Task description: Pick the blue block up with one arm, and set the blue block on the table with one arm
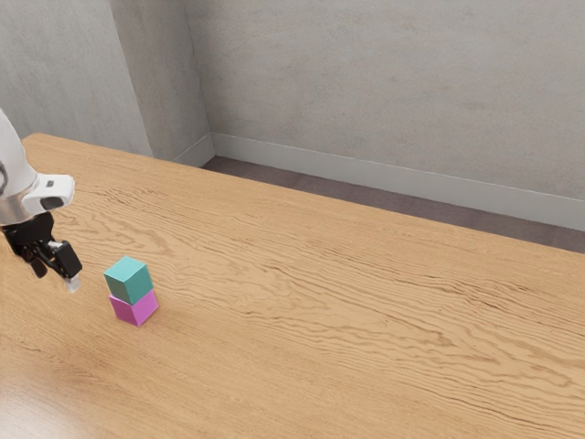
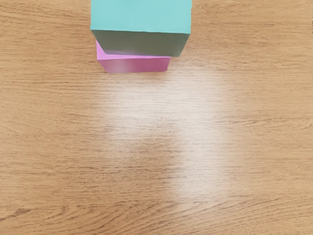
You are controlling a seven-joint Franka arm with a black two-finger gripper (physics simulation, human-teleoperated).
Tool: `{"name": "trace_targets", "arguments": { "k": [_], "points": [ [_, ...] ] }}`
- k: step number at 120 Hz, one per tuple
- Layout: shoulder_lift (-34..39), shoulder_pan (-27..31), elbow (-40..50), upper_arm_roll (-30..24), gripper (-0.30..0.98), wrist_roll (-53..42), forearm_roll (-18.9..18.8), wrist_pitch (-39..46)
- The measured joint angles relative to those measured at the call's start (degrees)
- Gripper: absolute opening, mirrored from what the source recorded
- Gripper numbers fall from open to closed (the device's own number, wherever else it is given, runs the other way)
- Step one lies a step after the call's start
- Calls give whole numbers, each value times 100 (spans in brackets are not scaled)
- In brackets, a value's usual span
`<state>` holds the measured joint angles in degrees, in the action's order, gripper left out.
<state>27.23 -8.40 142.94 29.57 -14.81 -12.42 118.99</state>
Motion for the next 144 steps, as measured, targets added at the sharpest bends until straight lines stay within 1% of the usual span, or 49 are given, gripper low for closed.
{"name": "trace_targets", "arguments": {
  "k": [14,33,41,54,67,89,112,144],
  "points": [
    [-561,-243,-333,83,69,-398,201,404],
    [-1393,-449,-936,100,69,-832,450,702],
    [-1723,-468,-1178,101,69,-964,661,786],
    [-1944,-479,-1353,92,69,-992,1073,861],
    [-2074,-504,-1379,91,69,-1000,1278,888],
    [-2417,-496,-1386,91,69,-1024,1353,824],
    [-2733,-489,-1760,85,69,-1046,1369,403],
    [-2828,-538,-1785,84,69,-1057,1487,202]
  ]
}}
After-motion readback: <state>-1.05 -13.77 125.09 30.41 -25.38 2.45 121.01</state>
